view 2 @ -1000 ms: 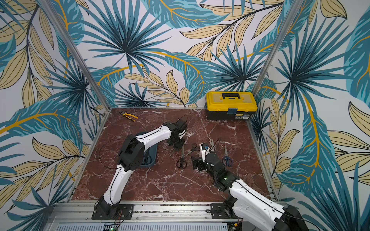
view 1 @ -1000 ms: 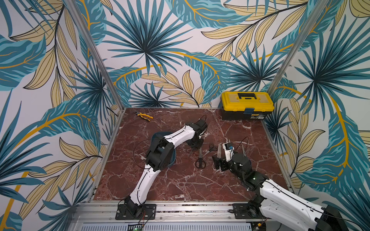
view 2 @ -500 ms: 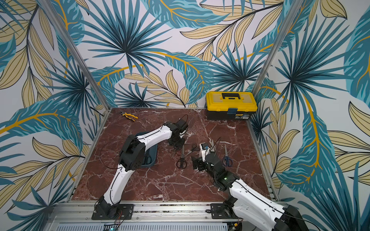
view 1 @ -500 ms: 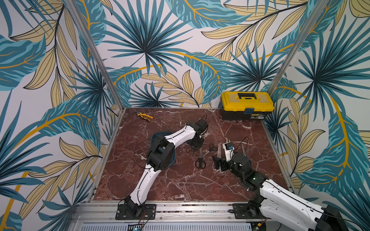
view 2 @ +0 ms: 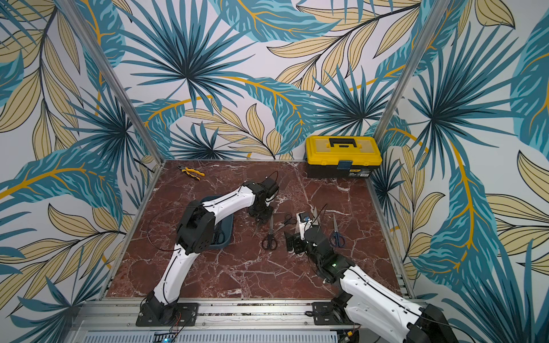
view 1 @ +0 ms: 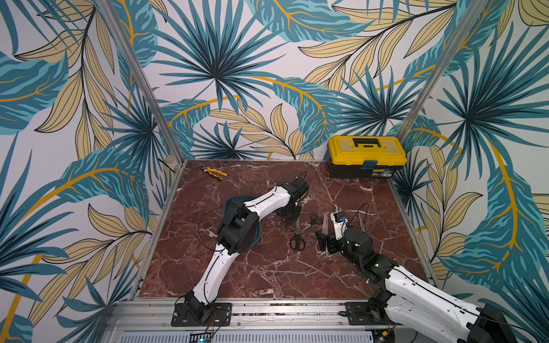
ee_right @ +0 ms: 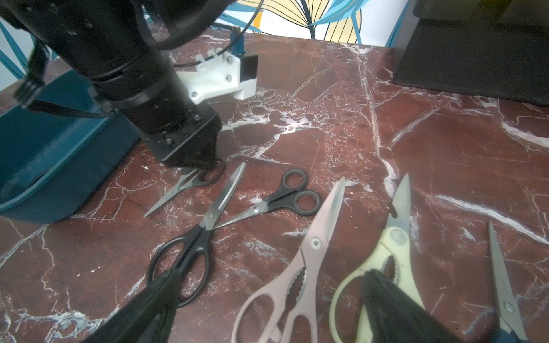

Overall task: Put the scissors into the storage box
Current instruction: Pick up the scissors from the center of the board, then place the scissors in the storage box.

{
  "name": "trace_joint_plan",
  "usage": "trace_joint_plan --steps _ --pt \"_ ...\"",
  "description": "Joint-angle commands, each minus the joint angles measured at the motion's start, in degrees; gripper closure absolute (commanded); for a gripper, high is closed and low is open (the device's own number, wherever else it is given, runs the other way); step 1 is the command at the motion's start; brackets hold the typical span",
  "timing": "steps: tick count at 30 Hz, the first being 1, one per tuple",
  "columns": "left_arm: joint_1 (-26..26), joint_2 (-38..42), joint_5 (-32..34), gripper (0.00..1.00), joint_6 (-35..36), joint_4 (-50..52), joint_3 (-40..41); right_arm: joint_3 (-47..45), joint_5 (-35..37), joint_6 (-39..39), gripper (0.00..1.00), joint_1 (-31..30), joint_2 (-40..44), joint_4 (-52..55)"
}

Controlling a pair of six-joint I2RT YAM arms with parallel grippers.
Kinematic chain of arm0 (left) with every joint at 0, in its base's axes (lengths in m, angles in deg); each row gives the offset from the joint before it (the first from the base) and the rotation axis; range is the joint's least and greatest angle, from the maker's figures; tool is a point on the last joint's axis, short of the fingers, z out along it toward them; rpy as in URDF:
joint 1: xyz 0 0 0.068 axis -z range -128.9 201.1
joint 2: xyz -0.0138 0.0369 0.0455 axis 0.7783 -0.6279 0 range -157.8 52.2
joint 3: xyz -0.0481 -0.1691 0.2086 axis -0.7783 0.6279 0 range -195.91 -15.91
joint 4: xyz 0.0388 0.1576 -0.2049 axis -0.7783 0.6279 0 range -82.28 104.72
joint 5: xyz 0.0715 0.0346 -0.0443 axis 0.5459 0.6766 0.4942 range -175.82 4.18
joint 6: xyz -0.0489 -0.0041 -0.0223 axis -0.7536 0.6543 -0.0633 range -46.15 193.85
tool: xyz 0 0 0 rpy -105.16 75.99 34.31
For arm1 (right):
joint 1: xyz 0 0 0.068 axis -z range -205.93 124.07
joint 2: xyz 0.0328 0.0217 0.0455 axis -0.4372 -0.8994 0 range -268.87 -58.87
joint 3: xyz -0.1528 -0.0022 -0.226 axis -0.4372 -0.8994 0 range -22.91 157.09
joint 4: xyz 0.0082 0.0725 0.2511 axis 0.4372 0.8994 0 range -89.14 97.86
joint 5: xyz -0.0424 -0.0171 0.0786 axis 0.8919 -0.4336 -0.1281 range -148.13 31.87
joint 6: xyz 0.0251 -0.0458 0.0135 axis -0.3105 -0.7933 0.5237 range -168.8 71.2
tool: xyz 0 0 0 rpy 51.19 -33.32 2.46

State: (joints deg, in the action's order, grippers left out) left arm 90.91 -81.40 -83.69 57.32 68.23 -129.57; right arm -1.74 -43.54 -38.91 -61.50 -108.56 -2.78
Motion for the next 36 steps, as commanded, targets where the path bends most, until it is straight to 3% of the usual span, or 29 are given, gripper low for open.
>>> trace_joint_plan --steps 1,11,21,27,36 --pt "-0.4 6.1 0.4 1.0 -0.6 4.0 0.5 -0.6 0.8 0.6 0.0 -0.2 -0.5 -1.3" --pt "-3.2 16.8 3.6 1.0 -0.6 9.0 3.1 -0.5 0.1 0.4 0.0 -0.2 -0.7 -1.2" --pt "-16.4 37.1 7.5 1.0 -1.7 2.8 27.1 -0.8 -5.5 -1.4 0.01 -0.2 -0.4 -1.8" --pt "-19.1 39.1 6.8 1.0 -0.8 -3.7 36.5 -0.4 -9.8 -2.5 0.0 -0.2 -2.1 -2.5" --pt "-20.2 34.9 6.6 1.0 0.1 -9.9 40.5 -0.3 -9.6 -2.5 0.0 -0.2 -2.5 -2.6"
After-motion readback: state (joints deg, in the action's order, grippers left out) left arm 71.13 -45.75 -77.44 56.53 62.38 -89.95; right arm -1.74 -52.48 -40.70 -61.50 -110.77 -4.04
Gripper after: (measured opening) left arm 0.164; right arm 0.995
